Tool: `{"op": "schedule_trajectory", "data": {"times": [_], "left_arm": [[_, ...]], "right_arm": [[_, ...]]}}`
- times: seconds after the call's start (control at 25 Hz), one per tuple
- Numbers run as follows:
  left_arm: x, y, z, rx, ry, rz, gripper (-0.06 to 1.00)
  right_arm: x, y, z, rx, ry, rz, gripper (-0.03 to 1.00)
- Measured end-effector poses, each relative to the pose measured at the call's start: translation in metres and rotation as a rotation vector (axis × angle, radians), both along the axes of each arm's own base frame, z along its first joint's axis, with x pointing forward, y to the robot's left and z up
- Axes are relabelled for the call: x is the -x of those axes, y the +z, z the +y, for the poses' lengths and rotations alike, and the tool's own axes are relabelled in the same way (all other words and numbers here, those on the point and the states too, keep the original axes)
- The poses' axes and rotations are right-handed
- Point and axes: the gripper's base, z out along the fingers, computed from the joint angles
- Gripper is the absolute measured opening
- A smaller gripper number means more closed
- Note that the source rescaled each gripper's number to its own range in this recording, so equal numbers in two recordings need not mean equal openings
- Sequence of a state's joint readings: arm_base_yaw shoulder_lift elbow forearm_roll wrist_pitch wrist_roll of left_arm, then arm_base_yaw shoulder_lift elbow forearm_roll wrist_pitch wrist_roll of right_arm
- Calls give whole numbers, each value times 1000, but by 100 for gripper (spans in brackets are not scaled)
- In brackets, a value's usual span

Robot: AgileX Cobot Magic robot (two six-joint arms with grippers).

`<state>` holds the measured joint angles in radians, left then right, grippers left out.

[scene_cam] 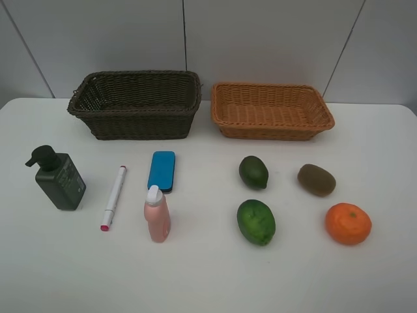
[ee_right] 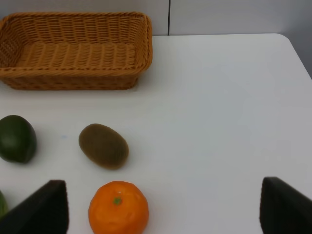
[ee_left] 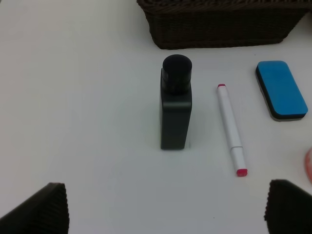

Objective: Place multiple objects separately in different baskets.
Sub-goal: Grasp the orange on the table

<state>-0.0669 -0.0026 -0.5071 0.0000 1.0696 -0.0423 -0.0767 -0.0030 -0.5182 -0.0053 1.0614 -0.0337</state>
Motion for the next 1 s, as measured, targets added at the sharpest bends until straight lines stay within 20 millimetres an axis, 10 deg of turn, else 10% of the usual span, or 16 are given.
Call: {"op": "schedule_trajectory", "data": {"times": [0.6, 1.0], "left_arm": [[0, 0, 0, 0, 0, 0, 100], [0, 0, 0, 0, 0, -2, 100]], "right_arm": [[-2, 0, 0, -5, 3, 11, 100], [-51, 20, -3, -27, 2, 285, 100]]}}
